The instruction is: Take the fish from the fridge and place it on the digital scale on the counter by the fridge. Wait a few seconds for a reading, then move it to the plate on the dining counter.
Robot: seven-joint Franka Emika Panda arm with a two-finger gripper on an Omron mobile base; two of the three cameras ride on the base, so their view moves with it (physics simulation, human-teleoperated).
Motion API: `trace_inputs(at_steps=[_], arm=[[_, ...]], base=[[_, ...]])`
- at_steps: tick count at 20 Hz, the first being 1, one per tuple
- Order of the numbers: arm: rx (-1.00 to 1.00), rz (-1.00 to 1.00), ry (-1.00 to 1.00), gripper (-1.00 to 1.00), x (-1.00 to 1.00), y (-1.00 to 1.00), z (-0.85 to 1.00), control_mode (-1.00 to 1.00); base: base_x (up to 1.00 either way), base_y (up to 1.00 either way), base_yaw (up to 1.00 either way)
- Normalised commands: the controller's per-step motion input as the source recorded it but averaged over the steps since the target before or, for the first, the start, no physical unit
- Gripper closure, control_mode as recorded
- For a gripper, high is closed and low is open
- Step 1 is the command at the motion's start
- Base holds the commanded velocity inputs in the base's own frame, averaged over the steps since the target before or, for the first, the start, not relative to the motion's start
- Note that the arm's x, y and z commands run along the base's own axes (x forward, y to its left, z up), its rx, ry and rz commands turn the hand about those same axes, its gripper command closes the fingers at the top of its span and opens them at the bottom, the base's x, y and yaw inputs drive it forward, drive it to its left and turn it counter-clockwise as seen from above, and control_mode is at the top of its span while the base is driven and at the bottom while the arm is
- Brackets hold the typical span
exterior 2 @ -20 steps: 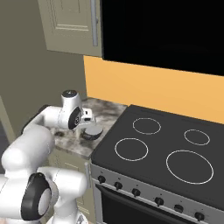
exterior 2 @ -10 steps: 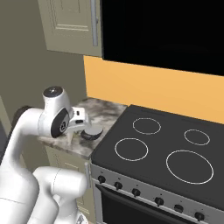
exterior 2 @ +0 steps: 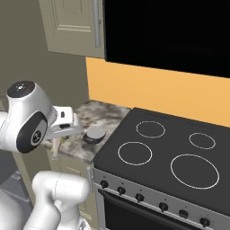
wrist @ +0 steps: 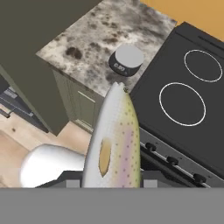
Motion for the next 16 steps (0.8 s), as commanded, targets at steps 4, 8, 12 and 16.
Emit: trace_inputs(at_steps=[4, 8, 12, 16], arm=[[0.02, 0.0, -0.08, 1.0, -0.65, 0.0, 0.51, -1.0], [0.0, 0.0, 0.0, 1.0, 0.0, 0.0, 0.0, -1.0], [0.0, 0.0, 0.0, 1.0, 0.0, 0.0, 0.0, -1.0], [0.0, 0.0, 0.0, 1.0, -0.07, -0.01, 0.0, 1.0]], base=[[0.0, 0.0, 0.0], [0.0, 0.0, 0.0], [0.0, 0.0, 0.0], [-0.39, -0.41, -0.08]])
